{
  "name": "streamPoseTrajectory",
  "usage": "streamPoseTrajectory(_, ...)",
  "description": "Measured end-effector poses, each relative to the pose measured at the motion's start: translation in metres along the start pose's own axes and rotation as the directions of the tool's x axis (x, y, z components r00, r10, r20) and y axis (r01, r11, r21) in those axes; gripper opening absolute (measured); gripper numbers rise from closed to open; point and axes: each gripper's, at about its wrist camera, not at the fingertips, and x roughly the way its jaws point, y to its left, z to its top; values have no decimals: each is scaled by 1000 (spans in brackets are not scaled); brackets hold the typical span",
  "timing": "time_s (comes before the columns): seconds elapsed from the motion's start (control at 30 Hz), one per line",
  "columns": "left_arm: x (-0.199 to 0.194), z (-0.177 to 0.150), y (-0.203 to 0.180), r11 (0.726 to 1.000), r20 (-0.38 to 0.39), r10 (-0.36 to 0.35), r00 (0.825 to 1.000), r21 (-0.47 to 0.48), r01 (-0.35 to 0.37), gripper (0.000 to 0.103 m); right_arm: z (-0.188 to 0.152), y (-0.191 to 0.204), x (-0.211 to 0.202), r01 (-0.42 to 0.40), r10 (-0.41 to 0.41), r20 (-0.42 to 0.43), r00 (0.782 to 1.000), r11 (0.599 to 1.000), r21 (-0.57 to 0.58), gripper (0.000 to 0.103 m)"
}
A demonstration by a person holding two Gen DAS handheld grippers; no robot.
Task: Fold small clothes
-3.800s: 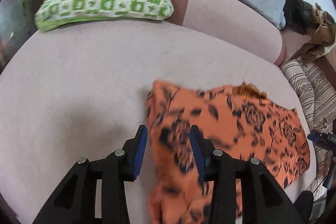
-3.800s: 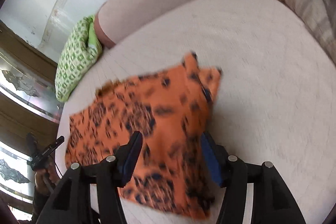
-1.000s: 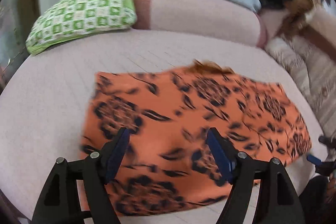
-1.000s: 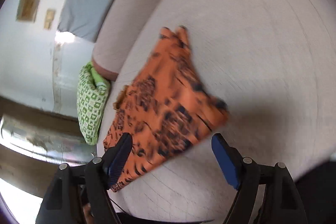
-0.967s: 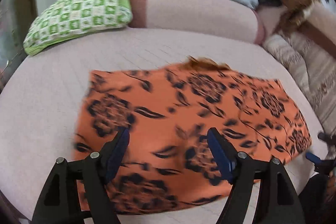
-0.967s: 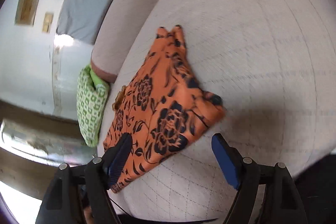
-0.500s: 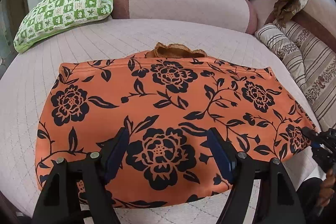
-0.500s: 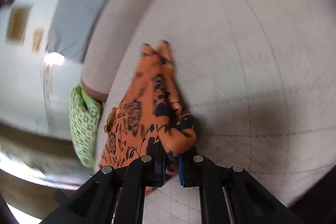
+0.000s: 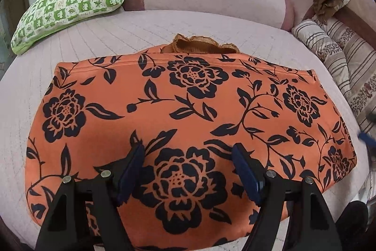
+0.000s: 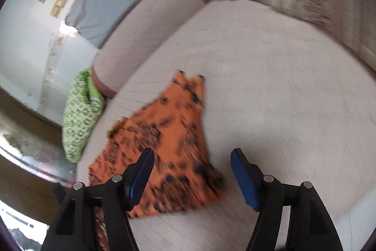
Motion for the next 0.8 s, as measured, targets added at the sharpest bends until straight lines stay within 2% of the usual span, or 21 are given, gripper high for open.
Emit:
streamPoseTrajectory(0.2, 2, 0, 0, 1000, -4, -8, 1000, -1, 8, 79, 51, 2, 77, 39, -45, -92, 995, 997, -73, 71)
streamPoseTrajectory(0.33, 5, 1, 1, 1000, -6, -14, 1000, -2, 14, 81, 58, -2, 116, 59, -72, -167, 983, 995, -85, 71)
streamPoseTrajectory(0.37, 6, 1, 1, 1000, -5, -13, 1000, 3, 13, 81, 59, 1, 120, 80, -97, -164, 982, 991, -109, 64)
streamPoseTrajectory(0.4, 6, 0, 0, 1000, -3, -12, 1000, 7, 12, 82, 61, 3, 123, 86, -105, -178, 978, 990, -113, 25)
streamPoseTrajectory(0.43, 6, -1, 0, 1000, 1, -13, 1000, 11, 13, 83, 62, 6, 122, 80, -98, -184, 978, 991, -106, 16)
streamPoseTrajectory(0.53, 7, -3, -1, 999, 11, -15, 1000, 28, 14, 84, 59, 32, 97, 116, -134, -77, 988, 973, -201, 14)
streamPoseTrajectory(0.6, 8, -5, -2, 999, 15, -12, 1000, 38, 11, 85, 50, 44, 88, 169, -175, 2, 985, 949, -264, 14)
streamPoseTrajectory(0.63, 8, -4, -3, 999, 15, -10, 1000, 37, 9, 86, 45, 38, 100, 217, -232, -19, 973, 935, -281, 14)
streamPoseTrajectory(0.67, 9, -5, -4, 999, 13, -5, 1000, 36, 5, 86, 43, 23, 117, 252, -283, -84, 956, 931, -265, 14)
streamPoseTrajectory(0.7, 8, -4, -5, 999, 7, -1, 1000, 37, 0, 86, 43, 13, 122, 240, -268, -106, 958, 945, -220, 17)
streamPoseTrajectory(0.73, 7, -3, -5, 999, -4, -4, 1000, 38, 4, 86, 44, 7, 113, 200, -216, -84, 973, 966, -162, 22)
streamPoseTrajectory(0.8, 4, -3, -2, 999, -7, -18, 1000, 30, 18, 86, 44, 15, 96, 198, -208, -51, 977, 966, -164, 22)
